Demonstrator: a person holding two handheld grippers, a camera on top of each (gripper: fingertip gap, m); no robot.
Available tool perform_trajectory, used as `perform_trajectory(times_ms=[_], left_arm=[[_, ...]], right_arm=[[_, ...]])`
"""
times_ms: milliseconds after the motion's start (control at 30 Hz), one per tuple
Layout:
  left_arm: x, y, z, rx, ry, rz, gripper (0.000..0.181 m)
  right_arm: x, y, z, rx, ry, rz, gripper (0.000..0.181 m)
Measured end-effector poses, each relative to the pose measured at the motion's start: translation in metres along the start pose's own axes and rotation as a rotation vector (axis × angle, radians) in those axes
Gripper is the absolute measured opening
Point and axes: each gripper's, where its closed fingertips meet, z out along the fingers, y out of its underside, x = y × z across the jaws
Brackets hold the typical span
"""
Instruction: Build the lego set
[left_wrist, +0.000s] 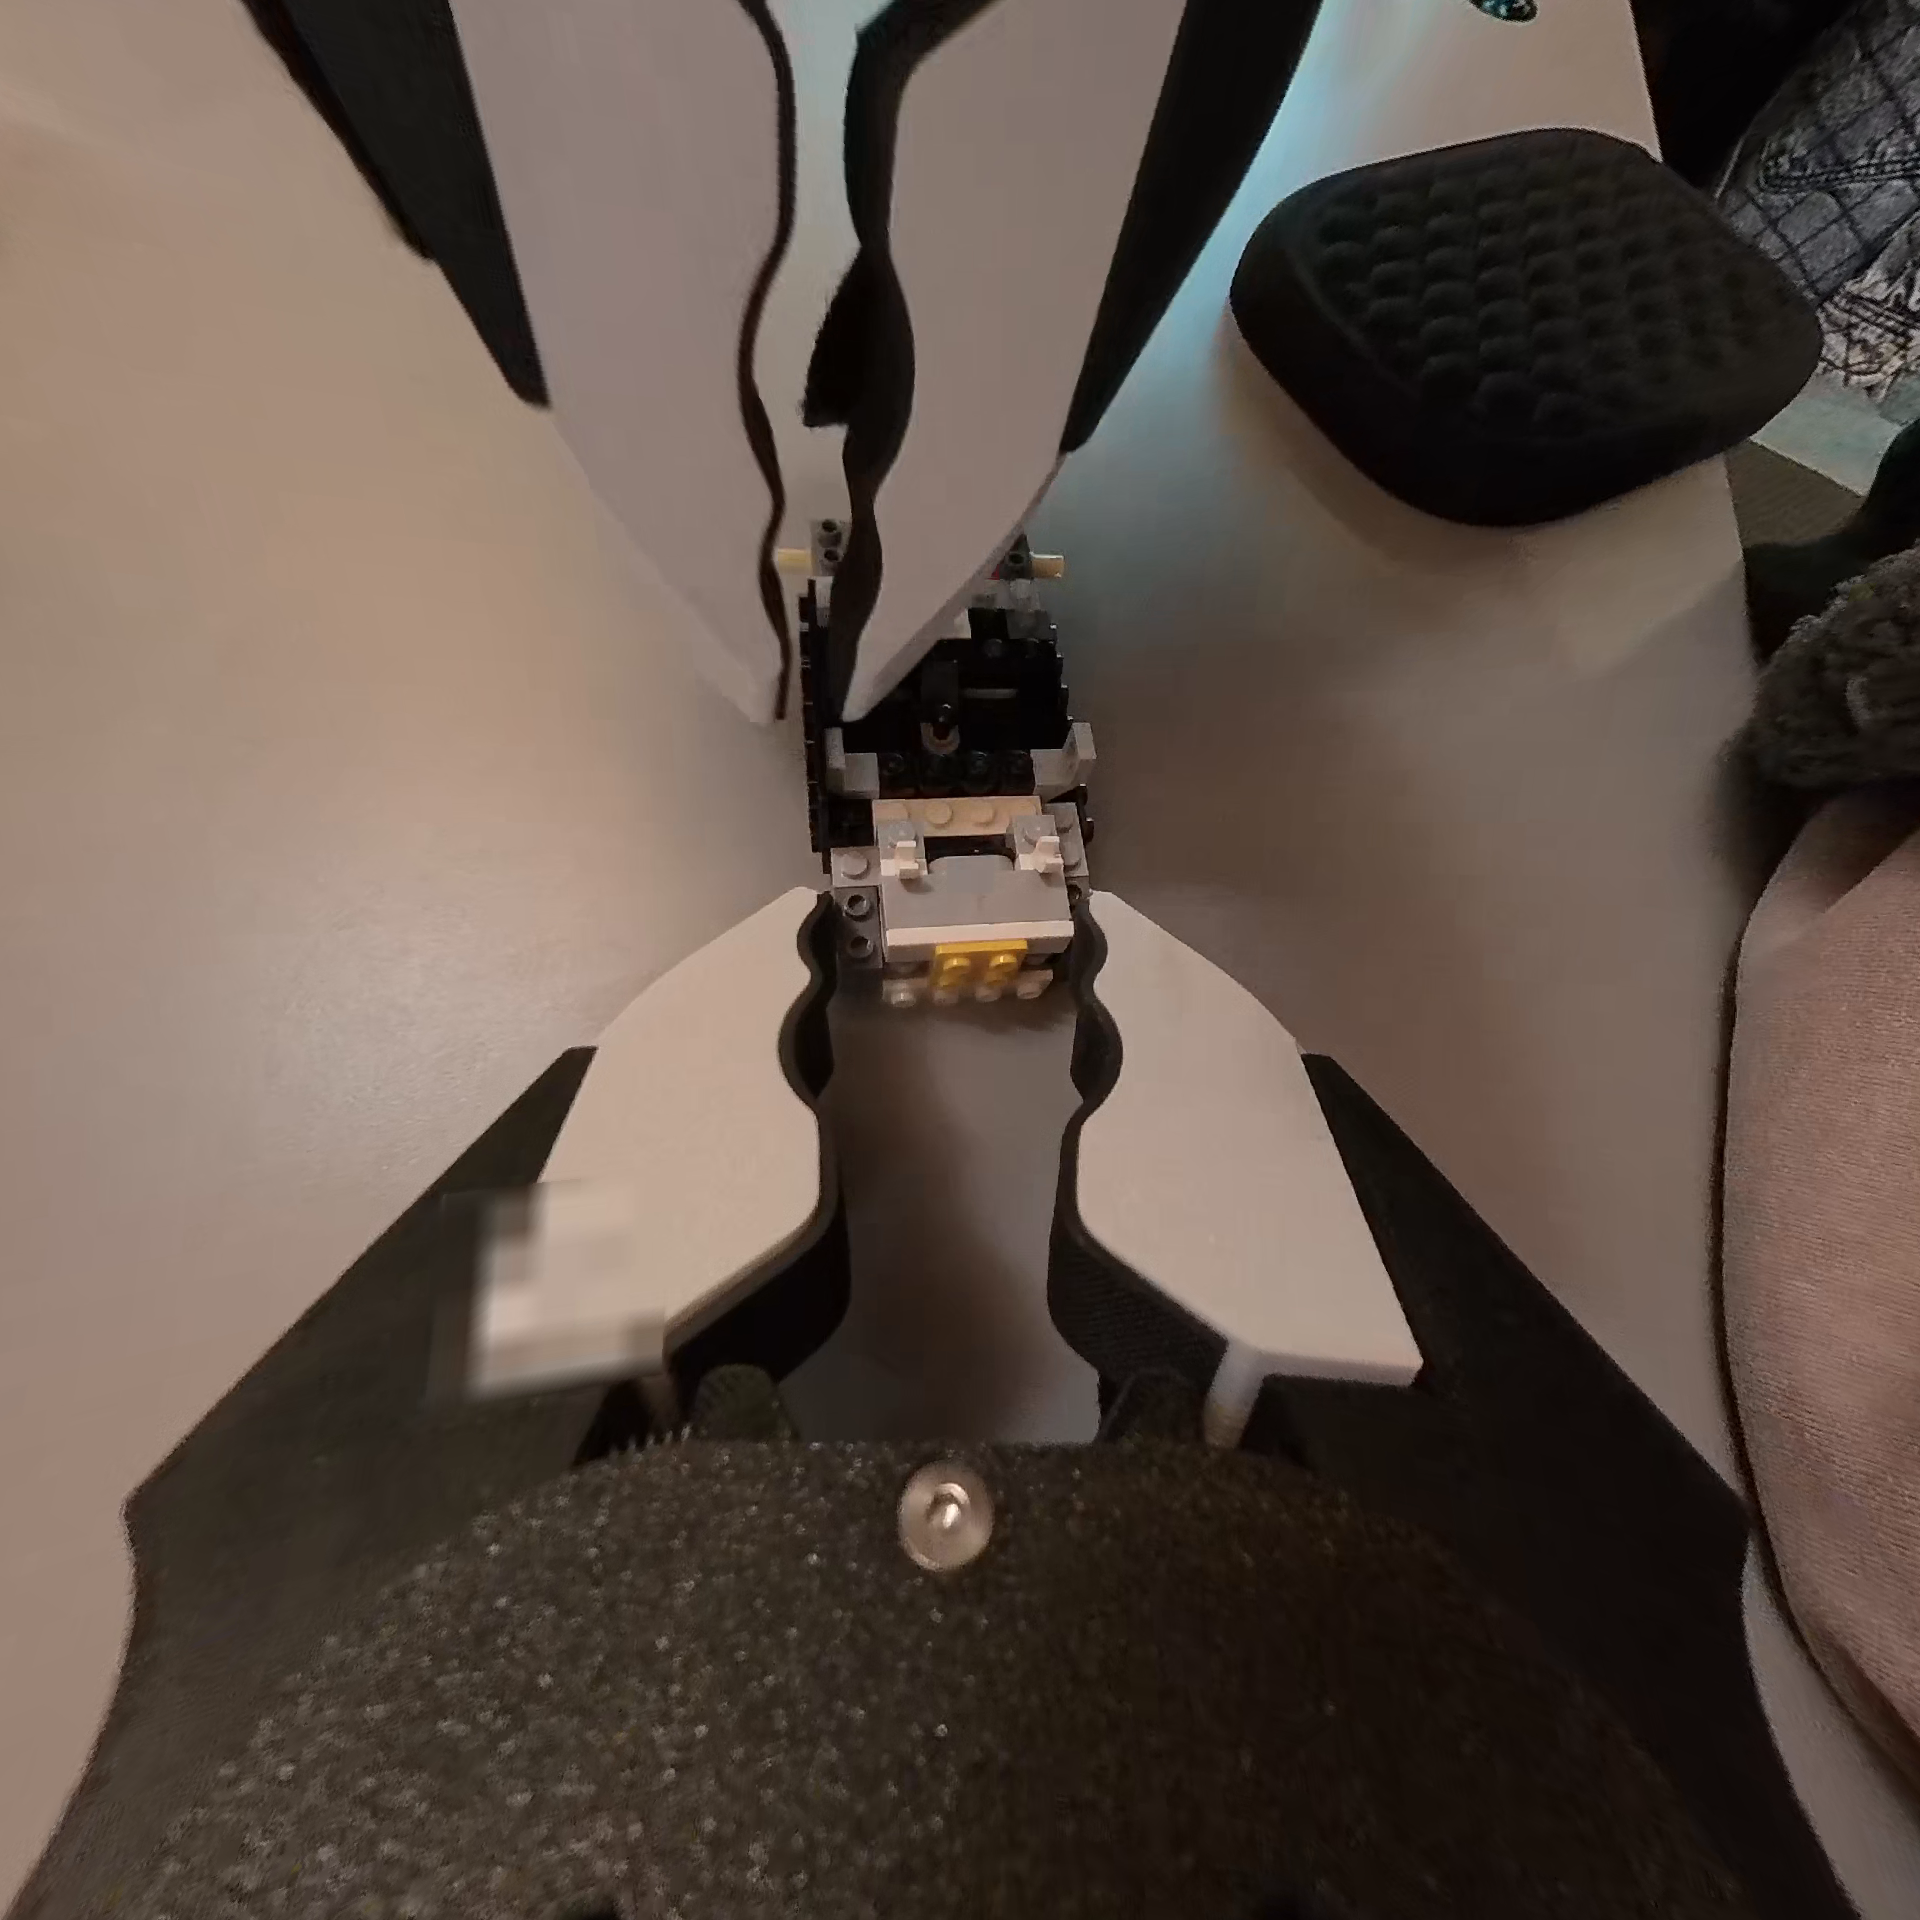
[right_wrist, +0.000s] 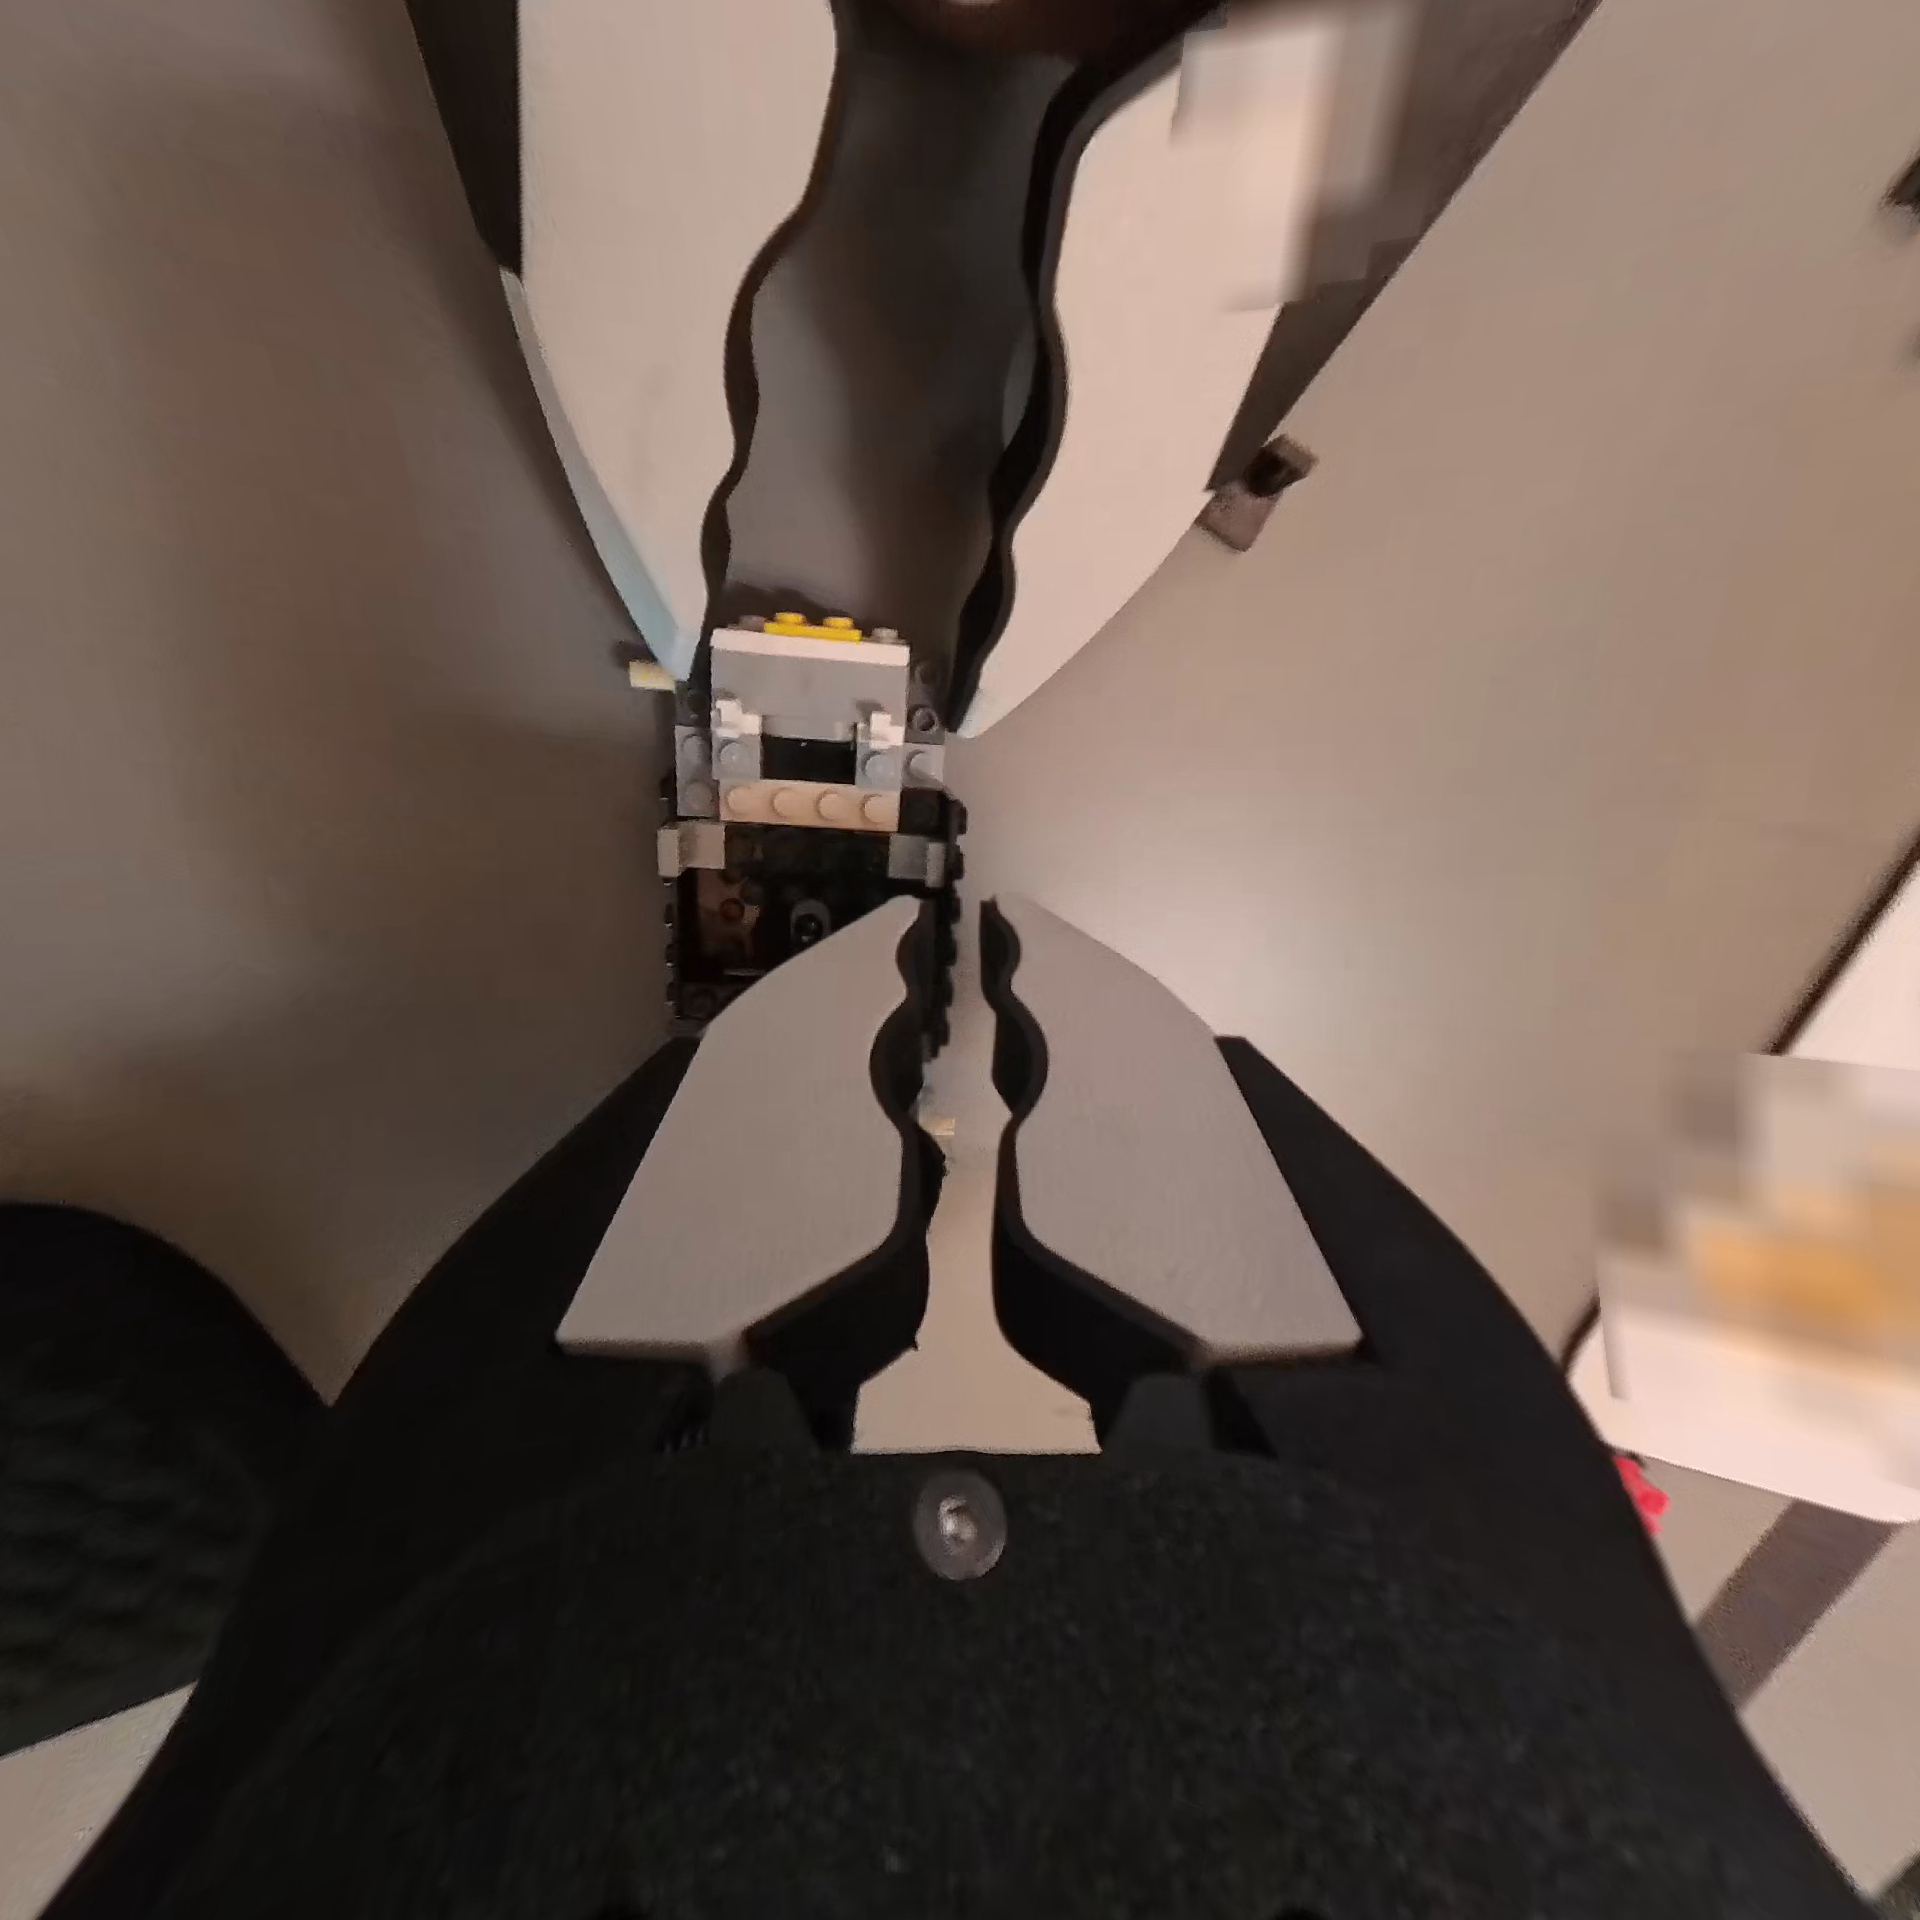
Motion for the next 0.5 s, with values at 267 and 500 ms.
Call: perform_trajectory(times_ms=[267, 500], left_arm=[[0.0013, 0.0004, 0.0003, -0.002, 0.001, 0.01, 0.043], [0.0021, 0.0009, 0.0004, -0.004, 0.001, 0.013, 0.043]], right_arm=[[-0.0026, 0.0026, 0.0044, -0.04, -0.001, -0.023, 0.003], [-0.002, 0.0033, 0.0058, -0.068, 0.081, -0.072, 0.004]])
